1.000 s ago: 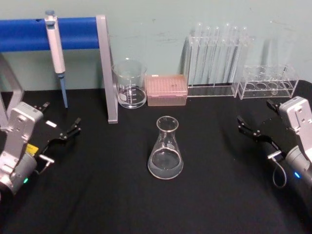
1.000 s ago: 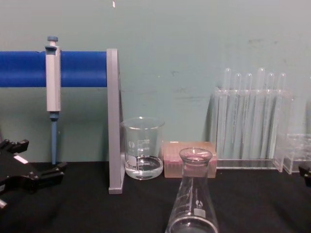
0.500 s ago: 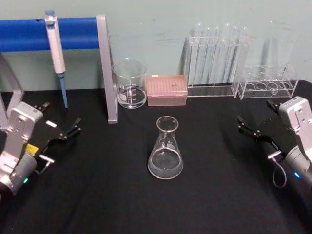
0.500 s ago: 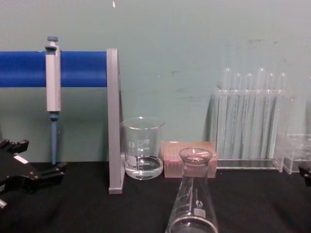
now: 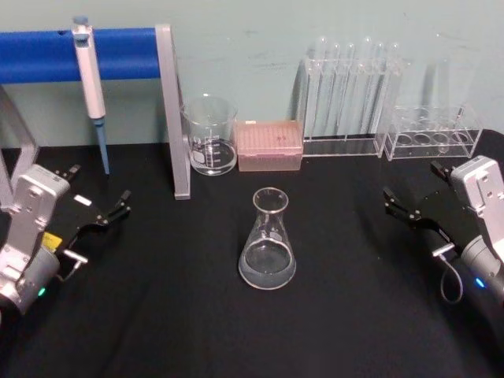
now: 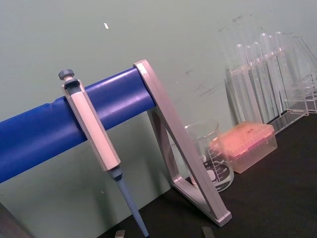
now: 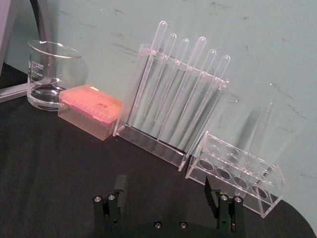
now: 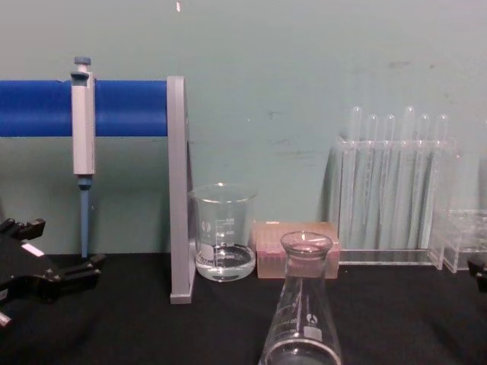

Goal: Grasp the erlenmeyer flask with one hand, shake it three times, then place it back.

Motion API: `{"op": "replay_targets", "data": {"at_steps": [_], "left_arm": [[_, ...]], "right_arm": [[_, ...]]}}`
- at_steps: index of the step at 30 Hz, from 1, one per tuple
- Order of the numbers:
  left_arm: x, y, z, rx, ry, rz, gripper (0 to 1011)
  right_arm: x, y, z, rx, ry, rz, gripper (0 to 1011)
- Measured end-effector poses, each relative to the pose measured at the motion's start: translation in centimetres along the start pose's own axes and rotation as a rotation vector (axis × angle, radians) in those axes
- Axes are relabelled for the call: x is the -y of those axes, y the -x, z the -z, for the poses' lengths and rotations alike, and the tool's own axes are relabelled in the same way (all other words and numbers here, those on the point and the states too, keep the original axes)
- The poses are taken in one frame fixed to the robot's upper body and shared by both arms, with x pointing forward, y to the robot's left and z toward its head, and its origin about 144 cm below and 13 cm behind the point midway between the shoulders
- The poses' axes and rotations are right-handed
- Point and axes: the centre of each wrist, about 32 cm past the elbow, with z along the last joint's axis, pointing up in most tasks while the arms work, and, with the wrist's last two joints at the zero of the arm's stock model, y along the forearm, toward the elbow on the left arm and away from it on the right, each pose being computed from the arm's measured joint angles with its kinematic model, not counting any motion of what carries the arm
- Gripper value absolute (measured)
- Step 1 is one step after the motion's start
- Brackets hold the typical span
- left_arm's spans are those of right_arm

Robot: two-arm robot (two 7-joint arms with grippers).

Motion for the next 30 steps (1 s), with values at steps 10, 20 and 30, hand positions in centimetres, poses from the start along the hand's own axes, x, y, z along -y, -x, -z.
{"op": "replay_targets", "data": {"at_steps": [10, 20, 30], "left_arm": [[0.0, 0.0, 0.0, 0.0, 0.0, 0.0, 1001], [0.0, 0.0, 0.0, 0.0, 0.0, 0.0, 1001], [0.0, 0.0, 0.0, 0.0, 0.0, 0.0, 1001]], "right_arm": [[0.0, 0.0, 0.0, 0.0, 0.0, 0.0, 1004], [0.0, -0.8, -0.5, -0.048, -0.022, -0.034, 1004], [0.7, -1.5, -1.9, -0.192, -0.055, -0.191, 1004]]}}
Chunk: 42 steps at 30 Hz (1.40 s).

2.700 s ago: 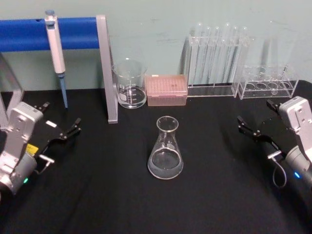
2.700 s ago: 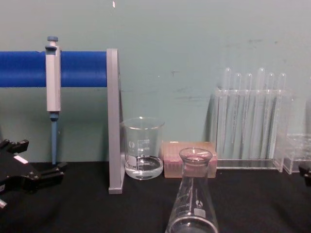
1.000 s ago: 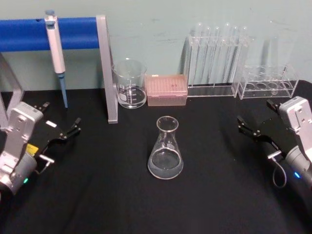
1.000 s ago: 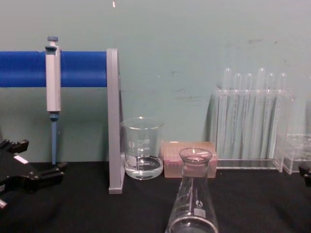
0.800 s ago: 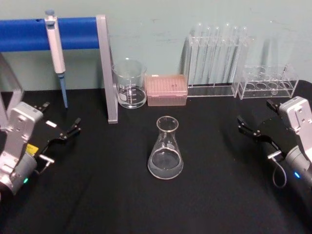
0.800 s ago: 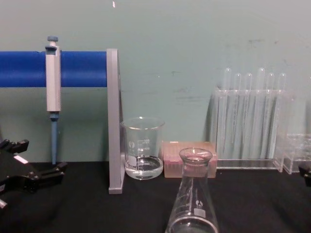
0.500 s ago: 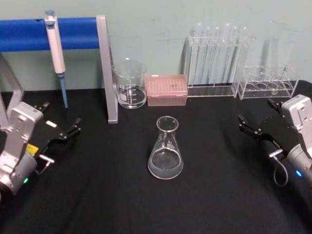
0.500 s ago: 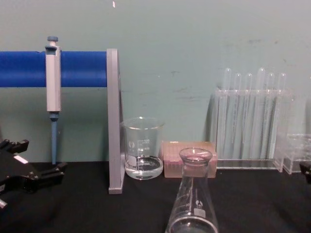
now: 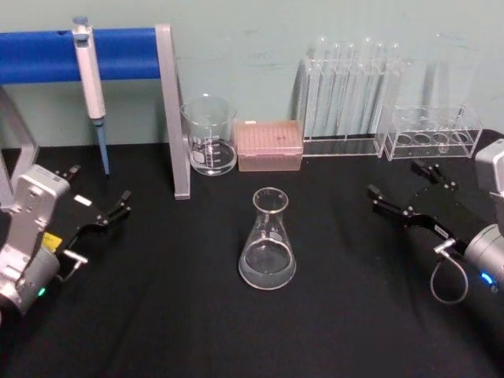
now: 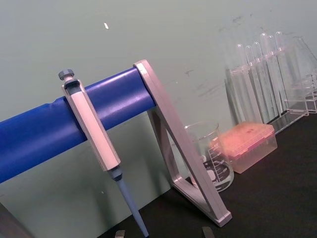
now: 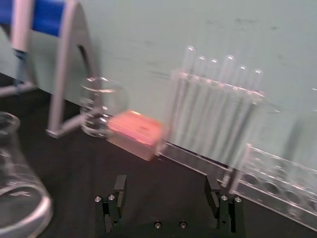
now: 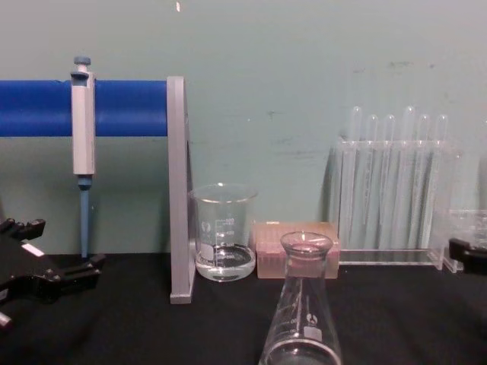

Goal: Grasp the erlenmeyer flask with one hand, shake it three times, then place it back.

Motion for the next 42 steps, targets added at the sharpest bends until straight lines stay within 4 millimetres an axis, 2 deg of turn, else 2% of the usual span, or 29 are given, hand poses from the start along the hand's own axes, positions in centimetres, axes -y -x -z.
{"op": "replay_targets", "data": {"at_steps": [9, 27, 42], "left_arm": [[0.0, 0.0, 0.0, 0.0, 0.0, 0.0, 1001], [0.0, 0.0, 0.0, 0.0, 0.0, 0.0, 1001], [0.0, 0.0, 0.0, 0.0, 0.0, 0.0, 1001]], "right_arm": [[0.3, 0.5, -0.8, -0.054, -0.03, -0.109, 1004], [-0.1, 3.2, -1.1, -0.105, -0.04, -0.3, 1004], [-2.0, 5.0, -0.7, -0.099, -0.02, -0.385, 1004]]}}
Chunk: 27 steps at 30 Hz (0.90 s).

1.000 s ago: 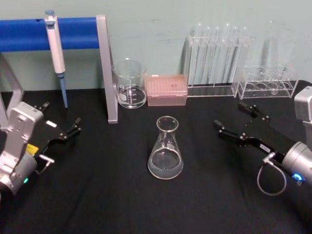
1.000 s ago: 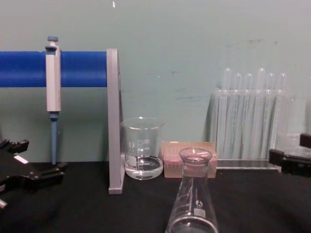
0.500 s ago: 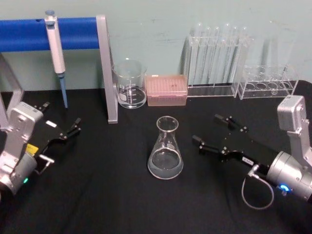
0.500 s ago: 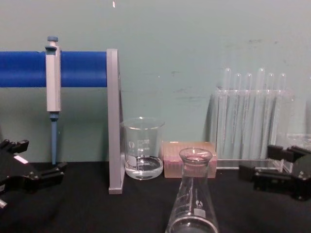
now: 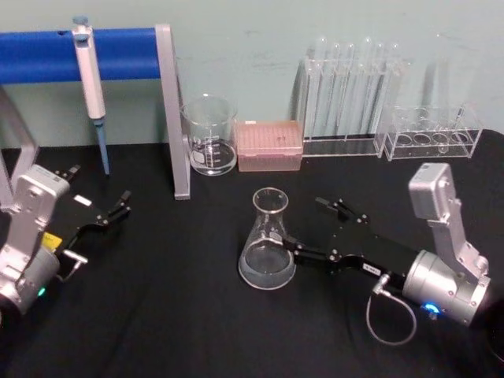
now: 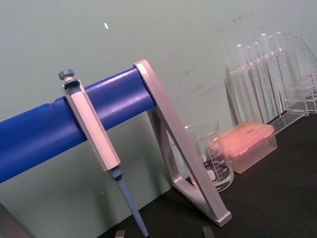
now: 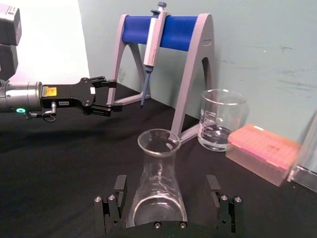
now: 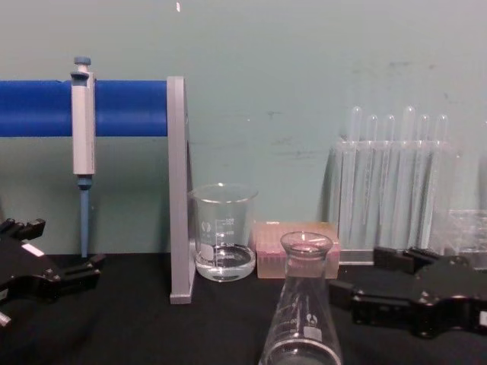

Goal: Grasp the erlenmeyer flask with one hand, shake it three times, then place it back.

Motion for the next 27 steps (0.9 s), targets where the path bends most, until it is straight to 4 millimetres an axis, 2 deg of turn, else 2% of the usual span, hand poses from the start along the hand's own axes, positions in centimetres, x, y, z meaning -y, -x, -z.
{"op": "replay_targets", "data": {"at_steps": [15, 27], "left_arm": [[0.0, 0.0, 0.0, 0.0, 0.0, 0.0, 1001], [0.0, 0.0, 0.0, 0.0, 0.0, 0.0, 1001]], "right_arm": [[-3.1, 0.1, 0.3, 0.051, 0.0, -0.023, 1004], [-4.8, -0.2, 0.6, 0.047, 0.002, -0.026, 1004]]}}
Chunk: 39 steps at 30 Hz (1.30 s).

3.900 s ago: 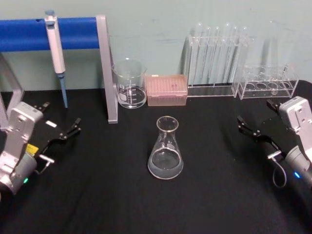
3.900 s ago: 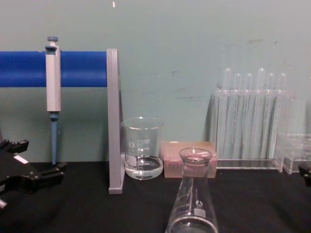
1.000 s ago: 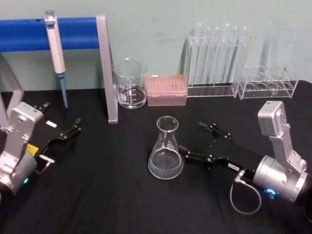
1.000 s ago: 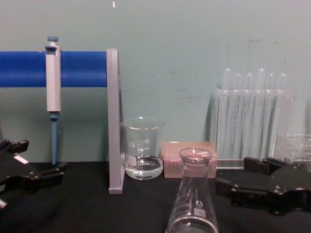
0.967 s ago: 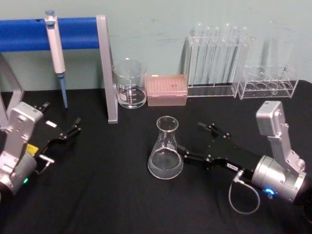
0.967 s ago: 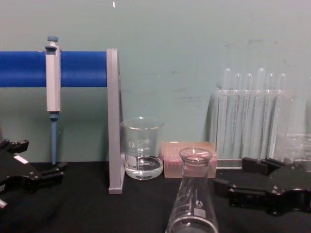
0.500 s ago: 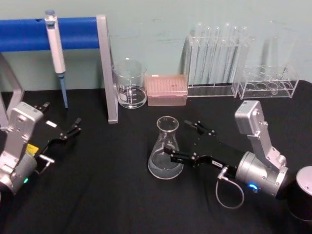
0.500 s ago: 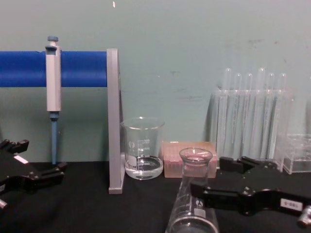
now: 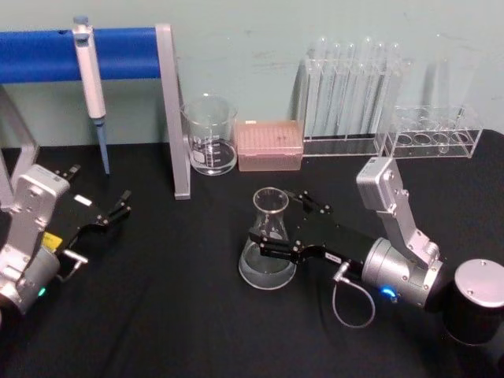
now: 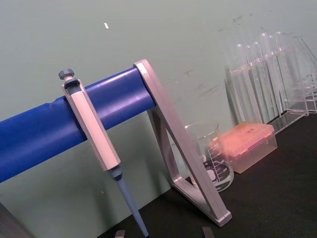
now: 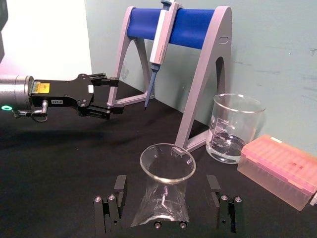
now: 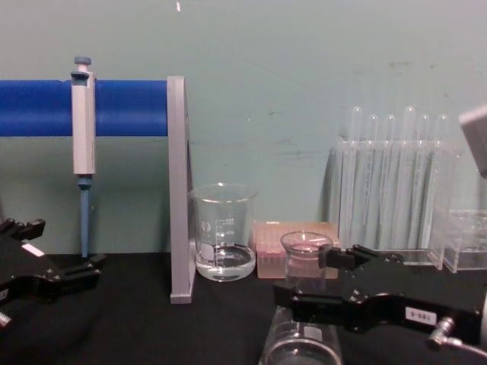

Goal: Grasp the erlenmeyer flask with one hand, shake it three times, then place it back.

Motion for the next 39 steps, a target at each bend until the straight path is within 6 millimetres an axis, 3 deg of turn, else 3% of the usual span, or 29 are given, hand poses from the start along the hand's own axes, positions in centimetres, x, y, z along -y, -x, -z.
{"op": "replay_targets", "data": {"at_steps": [39], "left_arm": [[0.0, 0.0, 0.0, 0.0, 0.0, 0.0, 1001]], "right_arm": [[-1.7, 0.0, 0.1, -0.003, 0.002, 0.01, 1004]]}}
